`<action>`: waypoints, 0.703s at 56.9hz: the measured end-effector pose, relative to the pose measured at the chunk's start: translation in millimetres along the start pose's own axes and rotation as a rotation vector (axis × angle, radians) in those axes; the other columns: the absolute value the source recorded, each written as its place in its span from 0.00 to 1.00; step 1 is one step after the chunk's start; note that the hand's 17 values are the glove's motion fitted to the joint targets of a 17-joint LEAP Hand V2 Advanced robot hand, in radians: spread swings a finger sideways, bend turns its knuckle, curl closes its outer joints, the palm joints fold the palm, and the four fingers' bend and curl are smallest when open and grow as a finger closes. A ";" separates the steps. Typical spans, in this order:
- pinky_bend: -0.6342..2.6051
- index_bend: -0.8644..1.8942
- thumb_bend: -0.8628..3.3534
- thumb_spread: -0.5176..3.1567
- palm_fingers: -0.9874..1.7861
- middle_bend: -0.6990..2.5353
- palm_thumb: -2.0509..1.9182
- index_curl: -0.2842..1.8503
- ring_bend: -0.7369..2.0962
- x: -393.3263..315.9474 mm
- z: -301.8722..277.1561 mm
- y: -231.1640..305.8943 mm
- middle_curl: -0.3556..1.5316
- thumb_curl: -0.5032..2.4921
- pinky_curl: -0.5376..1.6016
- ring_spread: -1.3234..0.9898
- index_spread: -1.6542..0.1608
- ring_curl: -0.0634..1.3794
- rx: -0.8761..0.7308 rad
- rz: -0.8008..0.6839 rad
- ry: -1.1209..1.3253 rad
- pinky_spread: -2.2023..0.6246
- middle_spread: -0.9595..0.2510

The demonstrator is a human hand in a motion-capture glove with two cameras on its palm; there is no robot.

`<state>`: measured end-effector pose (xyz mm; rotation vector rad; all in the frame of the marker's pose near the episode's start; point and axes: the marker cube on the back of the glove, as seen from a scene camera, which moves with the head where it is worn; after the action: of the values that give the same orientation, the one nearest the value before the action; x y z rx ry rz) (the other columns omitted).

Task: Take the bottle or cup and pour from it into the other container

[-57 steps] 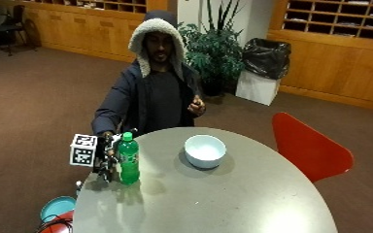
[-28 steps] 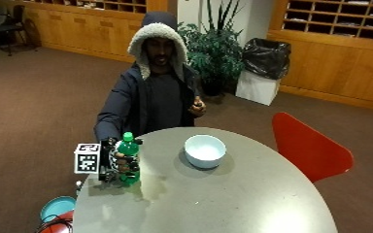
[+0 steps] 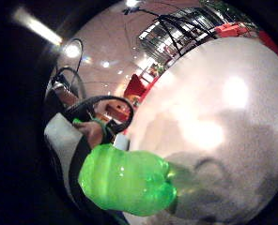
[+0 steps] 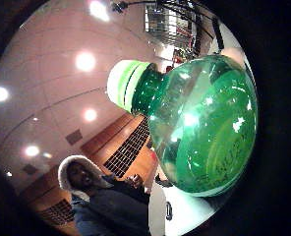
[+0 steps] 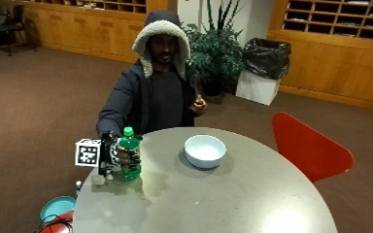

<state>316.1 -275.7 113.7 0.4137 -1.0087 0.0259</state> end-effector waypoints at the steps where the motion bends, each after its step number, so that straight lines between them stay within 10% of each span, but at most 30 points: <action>1: 0.31 0.36 0.20 0.33 0.79 0.32 0.73 0.28 0.50 -4.0 0.4 1.9 0.42 0.33 0.42 0.52 0.77 0.31 -0.023 -0.012 0.003 0.78 0.62; 40: 0.31 0.36 0.20 0.33 0.79 0.32 0.73 0.29 0.50 -171.4 113.4 -27.8 0.43 0.34 0.43 0.52 0.78 0.32 -0.187 -0.143 0.649 0.78 0.63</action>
<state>137.0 -312.0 15.7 0.2751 -0.3361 -0.0599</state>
